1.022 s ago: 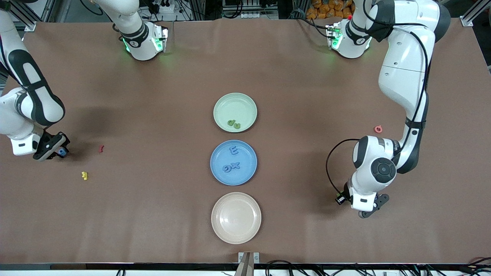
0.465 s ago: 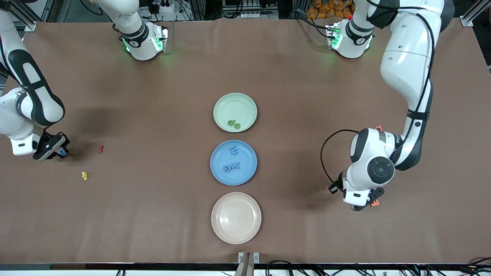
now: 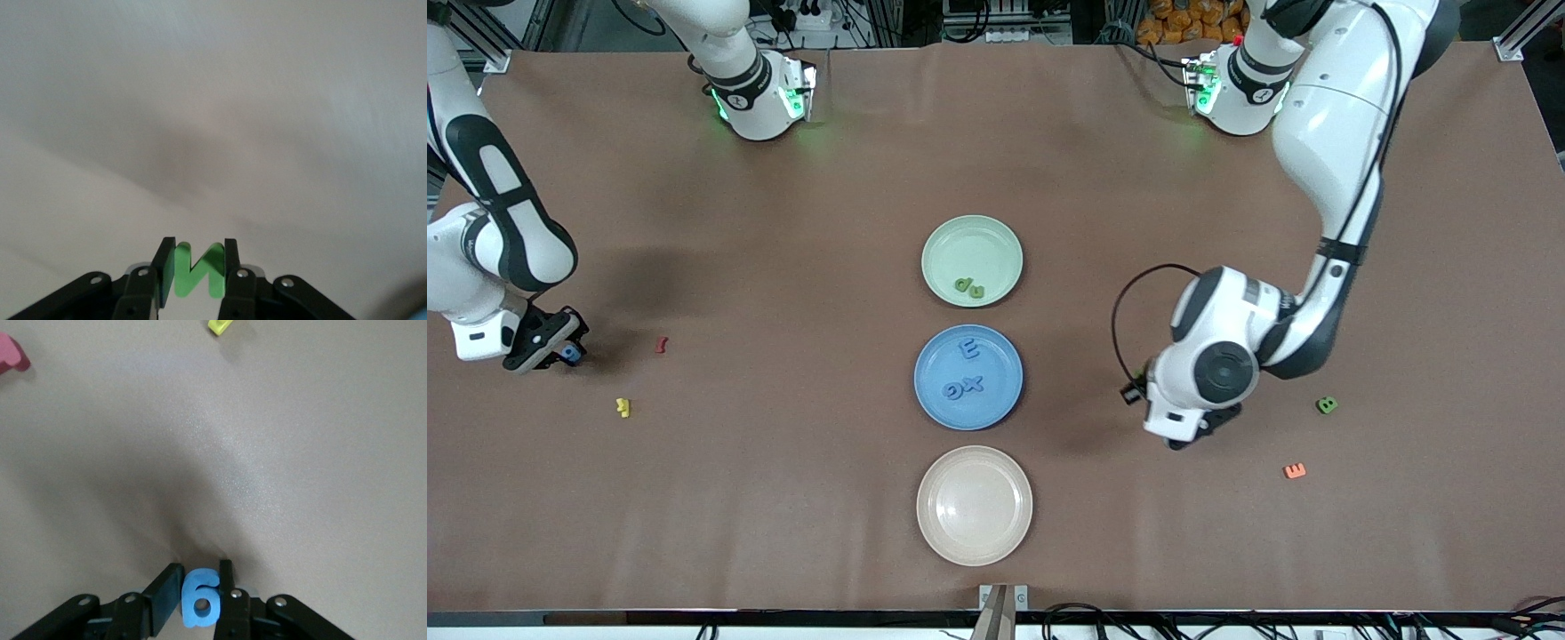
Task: Sort letters by color into matching plates
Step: 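Carry the green N over the green plate with the left gripper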
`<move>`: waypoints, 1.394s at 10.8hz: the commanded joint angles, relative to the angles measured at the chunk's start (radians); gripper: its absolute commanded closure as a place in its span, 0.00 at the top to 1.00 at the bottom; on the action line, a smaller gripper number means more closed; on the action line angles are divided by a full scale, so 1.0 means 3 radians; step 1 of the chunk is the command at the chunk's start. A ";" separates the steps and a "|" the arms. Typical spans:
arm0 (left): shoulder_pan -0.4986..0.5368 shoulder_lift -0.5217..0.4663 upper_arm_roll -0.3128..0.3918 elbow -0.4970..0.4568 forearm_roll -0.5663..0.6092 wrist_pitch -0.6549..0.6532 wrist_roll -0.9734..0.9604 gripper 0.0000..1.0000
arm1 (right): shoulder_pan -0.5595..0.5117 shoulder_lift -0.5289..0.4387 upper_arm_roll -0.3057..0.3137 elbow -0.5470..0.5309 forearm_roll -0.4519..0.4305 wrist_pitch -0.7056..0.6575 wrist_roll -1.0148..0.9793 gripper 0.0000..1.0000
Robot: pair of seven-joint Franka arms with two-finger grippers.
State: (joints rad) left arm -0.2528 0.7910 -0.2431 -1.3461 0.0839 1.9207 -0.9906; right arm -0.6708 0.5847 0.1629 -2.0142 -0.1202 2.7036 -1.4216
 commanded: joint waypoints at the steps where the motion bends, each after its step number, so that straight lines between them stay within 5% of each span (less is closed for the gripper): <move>1: -0.0475 -0.0055 -0.0007 -0.0048 0.0012 -0.0260 -0.0394 0.00 | -0.0085 0.0055 0.0081 0.0011 0.0033 0.0013 0.0004 0.18; 8: -0.1539 -0.0014 -0.0028 -0.0033 -0.0234 -0.0297 -0.1069 0.00 | -0.0044 0.0014 0.0091 0.0046 0.0033 -0.0023 0.0167 0.16; 13: -0.1719 0.0048 -0.0028 -0.0033 -0.0234 -0.0154 -0.1106 0.00 | -0.0024 0.0014 0.0117 0.0092 0.0033 -0.0054 0.0290 0.16; 14: -0.1704 0.0043 -0.0023 -0.0033 -0.0234 -0.0139 -0.1085 0.40 | -0.0024 0.0014 0.0116 0.0092 0.0033 -0.0054 0.0290 0.16; 15: -0.1688 0.0038 -0.0013 -0.0033 -0.0223 -0.0144 -0.1035 0.99 | -0.0024 0.0014 0.0122 0.0097 0.0033 -0.0054 0.0300 0.16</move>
State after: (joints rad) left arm -0.7653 0.8034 -0.2560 -1.3606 0.0341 1.8693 -1.3178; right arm -0.6704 0.5850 0.1879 -1.9976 -0.1200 2.6985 -1.3425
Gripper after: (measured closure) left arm 0.608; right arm 0.740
